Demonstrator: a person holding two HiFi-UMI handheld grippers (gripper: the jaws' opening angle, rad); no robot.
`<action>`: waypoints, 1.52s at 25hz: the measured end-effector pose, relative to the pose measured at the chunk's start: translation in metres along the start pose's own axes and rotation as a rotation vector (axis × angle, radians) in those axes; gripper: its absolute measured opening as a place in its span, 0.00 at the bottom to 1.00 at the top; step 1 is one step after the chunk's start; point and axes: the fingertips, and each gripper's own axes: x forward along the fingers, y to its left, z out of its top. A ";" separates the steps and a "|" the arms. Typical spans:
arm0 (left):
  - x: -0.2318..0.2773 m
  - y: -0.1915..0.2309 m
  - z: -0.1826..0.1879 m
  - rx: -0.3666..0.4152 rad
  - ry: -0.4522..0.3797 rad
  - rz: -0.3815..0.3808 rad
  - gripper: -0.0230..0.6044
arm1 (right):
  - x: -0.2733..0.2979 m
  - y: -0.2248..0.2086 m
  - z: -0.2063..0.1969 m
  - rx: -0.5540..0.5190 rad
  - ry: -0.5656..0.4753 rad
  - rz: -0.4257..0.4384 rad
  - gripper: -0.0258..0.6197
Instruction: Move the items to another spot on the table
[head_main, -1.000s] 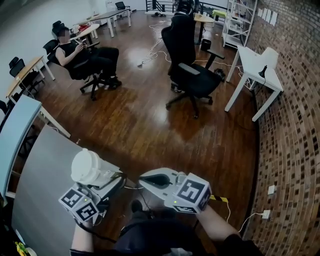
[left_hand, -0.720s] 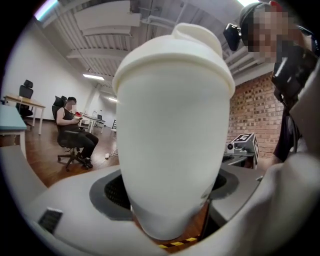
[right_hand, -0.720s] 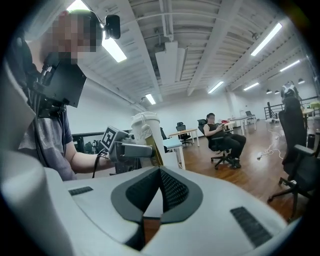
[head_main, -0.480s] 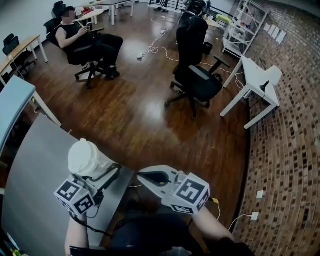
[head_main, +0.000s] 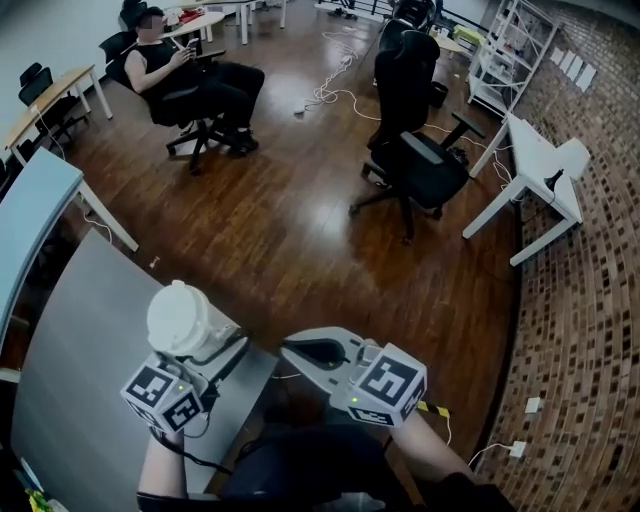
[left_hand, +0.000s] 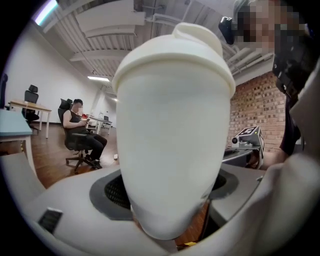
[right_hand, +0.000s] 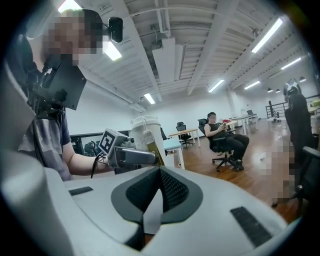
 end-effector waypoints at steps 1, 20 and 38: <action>0.006 -0.001 0.000 0.005 0.004 0.022 0.72 | -0.003 -0.007 -0.001 0.001 -0.004 0.019 0.02; 0.132 -0.059 0.044 0.008 -0.023 0.295 0.72 | -0.108 -0.130 0.018 -0.035 -0.043 0.217 0.02; 0.164 0.061 0.064 -0.024 -0.082 0.341 0.72 | -0.005 -0.196 0.056 -0.047 0.020 0.302 0.02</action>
